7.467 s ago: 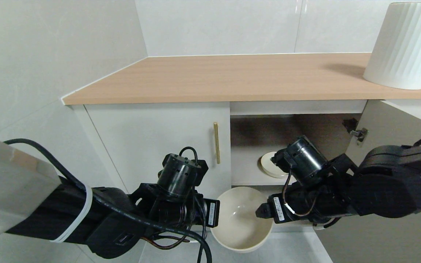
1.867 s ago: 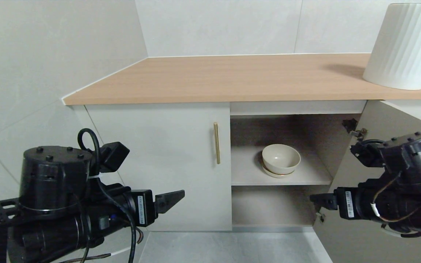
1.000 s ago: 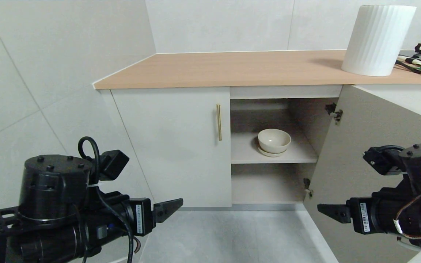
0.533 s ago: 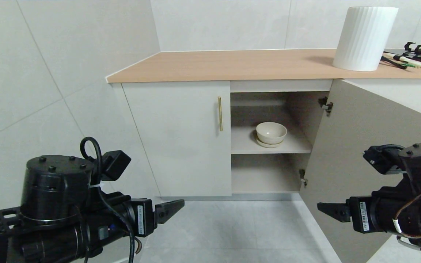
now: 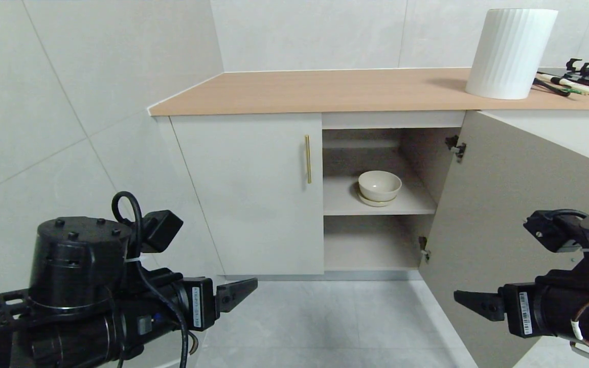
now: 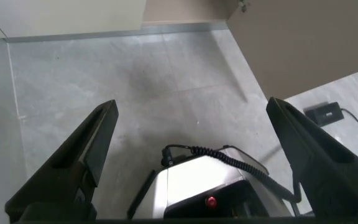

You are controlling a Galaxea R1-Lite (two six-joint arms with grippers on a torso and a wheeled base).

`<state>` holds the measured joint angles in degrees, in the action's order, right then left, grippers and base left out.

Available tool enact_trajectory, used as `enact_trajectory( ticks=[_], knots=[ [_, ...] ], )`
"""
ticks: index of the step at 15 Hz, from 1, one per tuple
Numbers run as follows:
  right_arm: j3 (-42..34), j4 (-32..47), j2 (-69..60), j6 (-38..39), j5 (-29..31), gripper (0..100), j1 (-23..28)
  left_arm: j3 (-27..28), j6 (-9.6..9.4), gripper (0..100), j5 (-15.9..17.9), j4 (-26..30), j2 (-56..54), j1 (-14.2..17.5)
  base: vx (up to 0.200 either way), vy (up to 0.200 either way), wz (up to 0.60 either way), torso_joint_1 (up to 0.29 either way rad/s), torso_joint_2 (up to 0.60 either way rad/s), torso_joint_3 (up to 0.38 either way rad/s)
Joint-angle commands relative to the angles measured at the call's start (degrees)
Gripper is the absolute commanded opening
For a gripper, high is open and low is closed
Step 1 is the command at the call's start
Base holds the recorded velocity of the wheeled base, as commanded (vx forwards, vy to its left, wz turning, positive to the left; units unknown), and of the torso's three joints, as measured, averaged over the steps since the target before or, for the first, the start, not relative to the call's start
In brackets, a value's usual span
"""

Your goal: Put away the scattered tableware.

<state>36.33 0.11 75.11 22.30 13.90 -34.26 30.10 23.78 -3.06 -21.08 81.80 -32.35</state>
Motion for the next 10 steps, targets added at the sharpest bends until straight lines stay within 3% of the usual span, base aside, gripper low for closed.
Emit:
enact_trajectory(
  ticks=[1,4,10],
  knots=[
    [-0.20,0.07,-0.93,0.03,-0.01,100,-0.20,0.05,0.03,100,-0.02,-0.02,0.12,0.01,0.000,0.000,0.00,0.000,0.00,0.000],
    [-1.70,0.07,-1.37,-0.06,0.43,100,-0.20,0.05,-0.05,100,-0.19,-0.02,0.03,0.01,0.000,0.000,0.00,0.000,0.00,0.000],
    [-1.17,5.69,-2.33,-0.50,0.34,100,-0.20,0.05,-0.14,100,-0.37,0.07,-0.15,0.01,0.000,-0.200,0.00,0.004,0.00,0.002]
  ],
)
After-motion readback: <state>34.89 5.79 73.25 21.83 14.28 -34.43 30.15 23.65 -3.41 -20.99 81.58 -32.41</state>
